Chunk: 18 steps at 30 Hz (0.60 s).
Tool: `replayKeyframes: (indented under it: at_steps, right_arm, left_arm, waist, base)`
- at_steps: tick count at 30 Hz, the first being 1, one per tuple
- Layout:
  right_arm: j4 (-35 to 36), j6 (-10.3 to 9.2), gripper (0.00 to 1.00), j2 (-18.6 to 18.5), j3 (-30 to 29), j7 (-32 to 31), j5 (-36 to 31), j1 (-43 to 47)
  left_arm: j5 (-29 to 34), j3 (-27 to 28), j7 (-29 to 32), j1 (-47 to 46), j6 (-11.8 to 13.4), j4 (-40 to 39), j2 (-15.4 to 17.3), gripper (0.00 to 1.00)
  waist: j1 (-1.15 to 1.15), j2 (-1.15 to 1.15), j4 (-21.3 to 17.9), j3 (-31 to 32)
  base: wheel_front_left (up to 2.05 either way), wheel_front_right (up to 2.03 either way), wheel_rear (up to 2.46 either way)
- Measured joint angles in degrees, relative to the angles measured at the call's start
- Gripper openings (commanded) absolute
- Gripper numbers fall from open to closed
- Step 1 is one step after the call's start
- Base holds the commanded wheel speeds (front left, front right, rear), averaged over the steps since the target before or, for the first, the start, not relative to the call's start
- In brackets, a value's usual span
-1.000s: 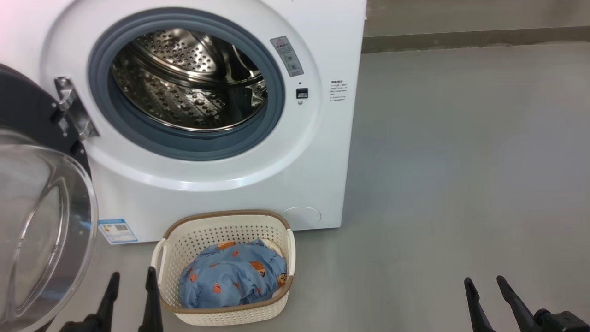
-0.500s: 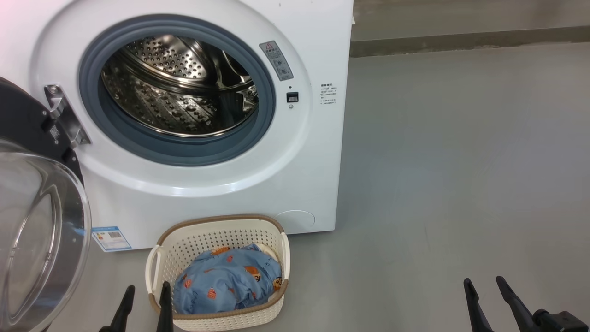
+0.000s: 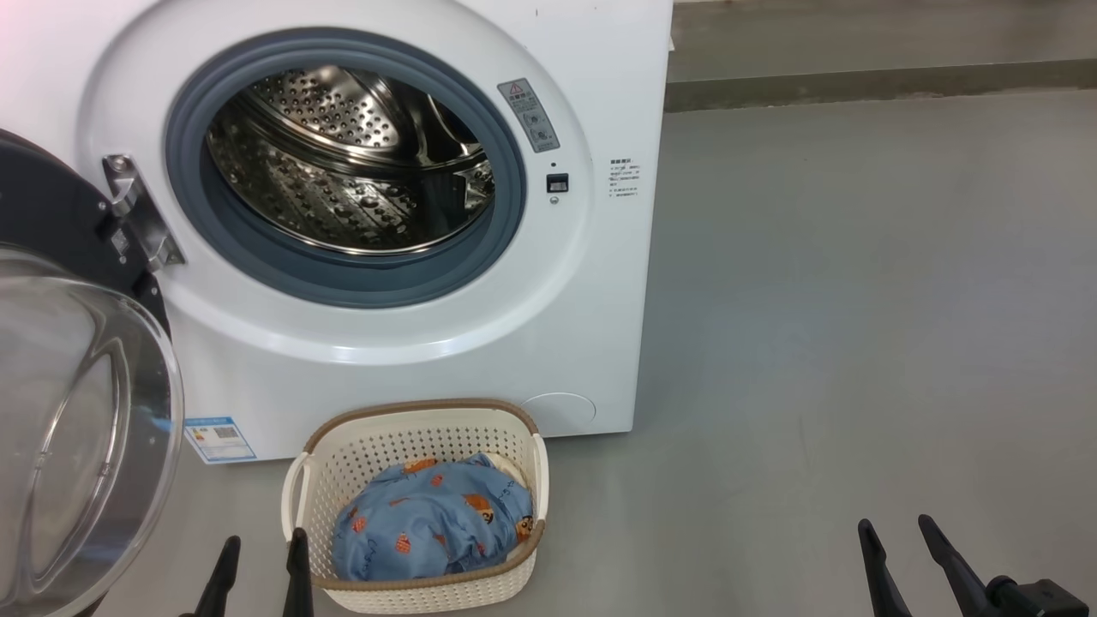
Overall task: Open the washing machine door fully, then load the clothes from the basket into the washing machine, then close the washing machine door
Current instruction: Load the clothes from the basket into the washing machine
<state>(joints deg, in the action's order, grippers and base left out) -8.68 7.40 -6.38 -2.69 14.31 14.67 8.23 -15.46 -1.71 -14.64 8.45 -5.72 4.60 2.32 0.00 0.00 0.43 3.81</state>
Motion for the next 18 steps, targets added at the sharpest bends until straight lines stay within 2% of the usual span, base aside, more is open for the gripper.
replayKeyframes:
  at_steps: [18]
  right_arm:
    - [0.00,0.00,1.00,-0.03,0.24,0.00,0.01,-0.01]
  left_arm:
    - [0.62,0.29,0.00,0.02,1.07,-0.16,0.01,1.00]
  waist:
    - [0.00,0.00,1.25,-0.04]
  base:
    - [0.00,0.00,0.00]
